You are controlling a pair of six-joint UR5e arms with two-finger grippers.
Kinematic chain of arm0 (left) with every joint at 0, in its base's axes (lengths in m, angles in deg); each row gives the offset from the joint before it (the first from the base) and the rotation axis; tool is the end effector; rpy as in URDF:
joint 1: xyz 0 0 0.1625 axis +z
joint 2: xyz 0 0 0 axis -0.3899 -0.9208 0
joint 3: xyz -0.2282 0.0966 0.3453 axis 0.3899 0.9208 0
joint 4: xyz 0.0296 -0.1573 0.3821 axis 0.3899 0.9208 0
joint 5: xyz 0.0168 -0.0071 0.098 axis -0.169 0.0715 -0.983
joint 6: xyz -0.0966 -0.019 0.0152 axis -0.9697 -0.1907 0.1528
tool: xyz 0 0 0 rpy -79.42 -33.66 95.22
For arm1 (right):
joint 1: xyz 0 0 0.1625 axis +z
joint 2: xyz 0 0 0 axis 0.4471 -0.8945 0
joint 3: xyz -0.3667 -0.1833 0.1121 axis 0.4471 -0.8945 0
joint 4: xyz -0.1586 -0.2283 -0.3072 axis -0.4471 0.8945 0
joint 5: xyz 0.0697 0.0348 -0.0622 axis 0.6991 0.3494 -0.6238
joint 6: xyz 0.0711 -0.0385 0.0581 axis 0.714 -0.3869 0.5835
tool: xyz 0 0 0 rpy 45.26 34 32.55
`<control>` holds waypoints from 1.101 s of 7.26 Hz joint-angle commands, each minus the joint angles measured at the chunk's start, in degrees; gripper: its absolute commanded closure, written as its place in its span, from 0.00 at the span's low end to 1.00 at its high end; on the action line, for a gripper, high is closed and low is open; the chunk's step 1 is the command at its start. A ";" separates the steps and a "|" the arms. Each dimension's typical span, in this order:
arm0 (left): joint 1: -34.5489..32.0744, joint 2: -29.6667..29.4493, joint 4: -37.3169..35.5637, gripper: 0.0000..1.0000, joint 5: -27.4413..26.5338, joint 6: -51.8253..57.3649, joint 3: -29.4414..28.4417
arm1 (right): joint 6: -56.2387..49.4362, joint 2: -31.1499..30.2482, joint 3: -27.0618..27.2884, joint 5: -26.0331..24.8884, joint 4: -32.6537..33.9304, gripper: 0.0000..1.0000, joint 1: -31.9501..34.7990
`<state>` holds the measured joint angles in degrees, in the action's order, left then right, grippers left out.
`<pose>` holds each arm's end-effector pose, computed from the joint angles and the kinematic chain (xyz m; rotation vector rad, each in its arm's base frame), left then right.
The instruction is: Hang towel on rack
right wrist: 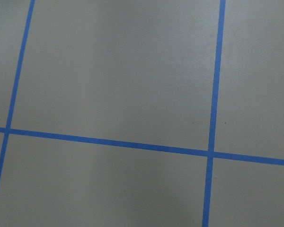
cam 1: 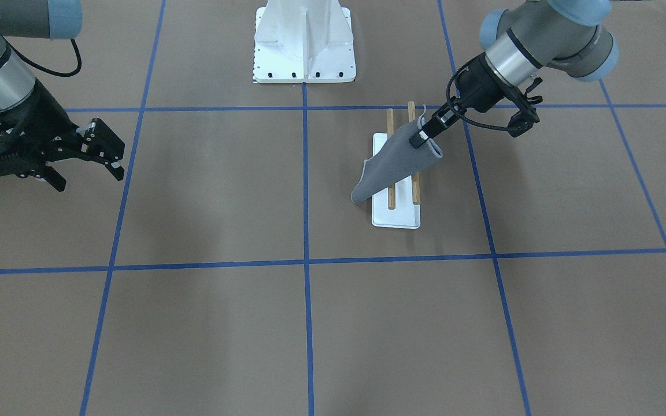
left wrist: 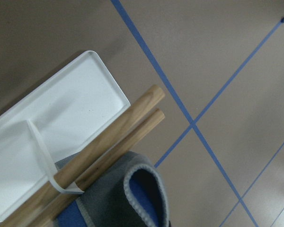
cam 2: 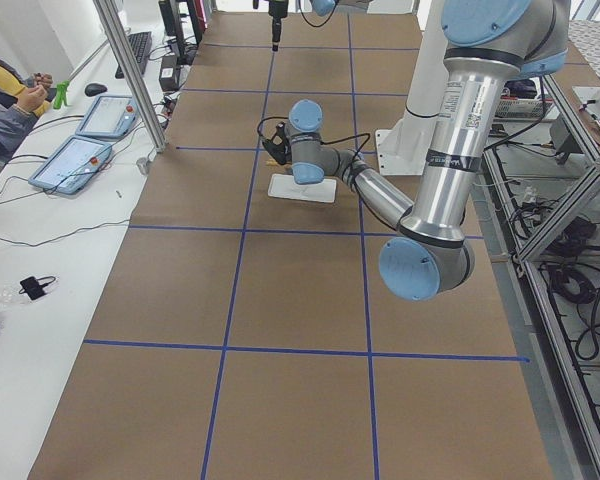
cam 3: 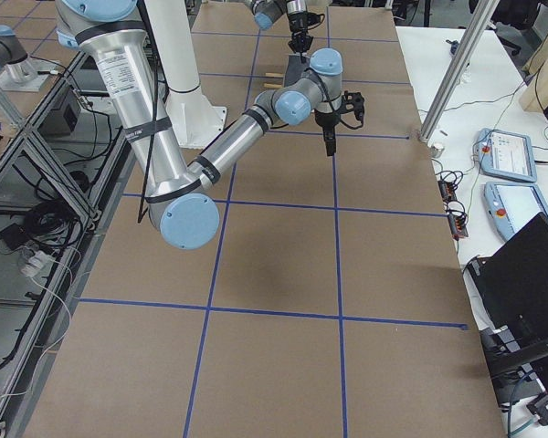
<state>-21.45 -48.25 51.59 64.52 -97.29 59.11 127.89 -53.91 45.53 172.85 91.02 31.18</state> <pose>0.3234 -0.4317 0.2963 -0.3513 1.4168 -0.7757 -0.2371 -0.5196 0.2857 0.1986 -0.8905 -0.0215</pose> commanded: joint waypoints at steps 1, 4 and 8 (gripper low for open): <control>-1.30 3.78 0.19 1.00 0.48 6.72 -0.16 | 0.01 0.02 -0.74 -0.10 -0.02 0.00 0.36; -1.30 5.63 0.19 1.00 0.48 7.28 -0.60 | -0.70 0.02 -0.92 -0.18 -0.02 0.00 0.71; -1.13 7.05 1.68 0.88 0.48 7.28 -1.92 | -0.70 0.20 -1.45 -0.54 -0.02 0.00 0.62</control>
<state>-22.64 -41.26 52.63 65.00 -90.01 57.75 127.20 -53.82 44.25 172.48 91.00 31.81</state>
